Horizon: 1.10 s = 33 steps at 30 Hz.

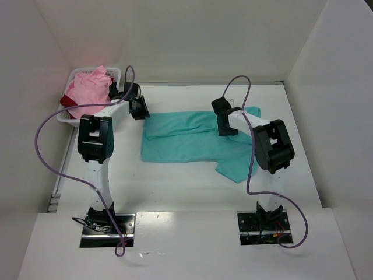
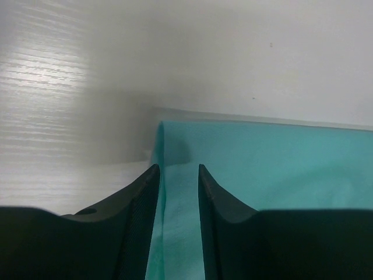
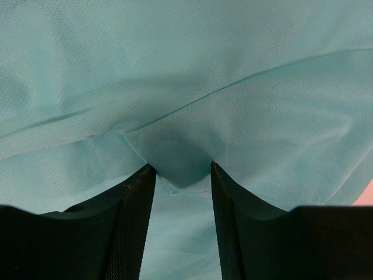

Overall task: Fold and stack the t-shirts
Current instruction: Fold the flattened tshirt in 1/3 of the way

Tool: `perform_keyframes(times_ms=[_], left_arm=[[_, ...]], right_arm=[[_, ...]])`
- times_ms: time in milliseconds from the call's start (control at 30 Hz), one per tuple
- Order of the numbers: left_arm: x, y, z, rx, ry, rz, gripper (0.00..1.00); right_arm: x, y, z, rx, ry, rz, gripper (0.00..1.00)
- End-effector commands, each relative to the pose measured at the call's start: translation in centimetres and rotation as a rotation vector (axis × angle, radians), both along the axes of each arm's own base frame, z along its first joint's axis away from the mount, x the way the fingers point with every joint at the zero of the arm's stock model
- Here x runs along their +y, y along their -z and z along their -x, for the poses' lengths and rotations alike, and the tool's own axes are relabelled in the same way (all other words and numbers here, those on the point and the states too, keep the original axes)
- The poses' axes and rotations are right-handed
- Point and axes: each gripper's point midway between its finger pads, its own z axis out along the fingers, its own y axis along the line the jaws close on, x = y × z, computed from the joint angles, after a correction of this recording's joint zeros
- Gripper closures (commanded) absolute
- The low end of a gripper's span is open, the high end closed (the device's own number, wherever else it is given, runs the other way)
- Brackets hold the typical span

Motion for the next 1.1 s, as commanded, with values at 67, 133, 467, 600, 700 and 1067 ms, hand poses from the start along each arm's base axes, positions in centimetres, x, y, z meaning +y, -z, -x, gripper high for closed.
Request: perform_keyframes(times_ms=[67, 133, 467, 600, 700, 1067], left_arm=[[-1.6, -1.8, -1.4, -0.056, 0.034, 0.076, 0.61], [-1.7, -1.9, -1.3, -0.055, 0.040, 0.083, 0.61], [-1.0, -0.7, -1.0, -0.030, 0.013, 0.048, 0.62], [-0.7, 0.4, -1.2, -0.008, 0.002, 0.031, 0.71], [-0.3, 0.7, -1.5, 0.004, -0.015, 0.008, 0.81], [1.0, 0.3, -2.9, 0.003, -0.109, -0.087, 0.92]], right_arm=[[0.4, -0.8, -0.8, -0.028, -0.006, 0.008, 0.52], [0.4, -0.8, -0.8, -0.028, -0.006, 0.008, 0.52], [0.4, -0.8, -0.8, -0.028, -0.006, 0.008, 0.53], [0.4, -0.8, -0.8, -0.028, -0.006, 0.008, 0.64], [0.2, -0.9, -0.8, -0.031, -0.002, 0.016, 0.70], [0.3, -1.3, 0.0, -0.017, -0.012, -0.003, 0.86]])
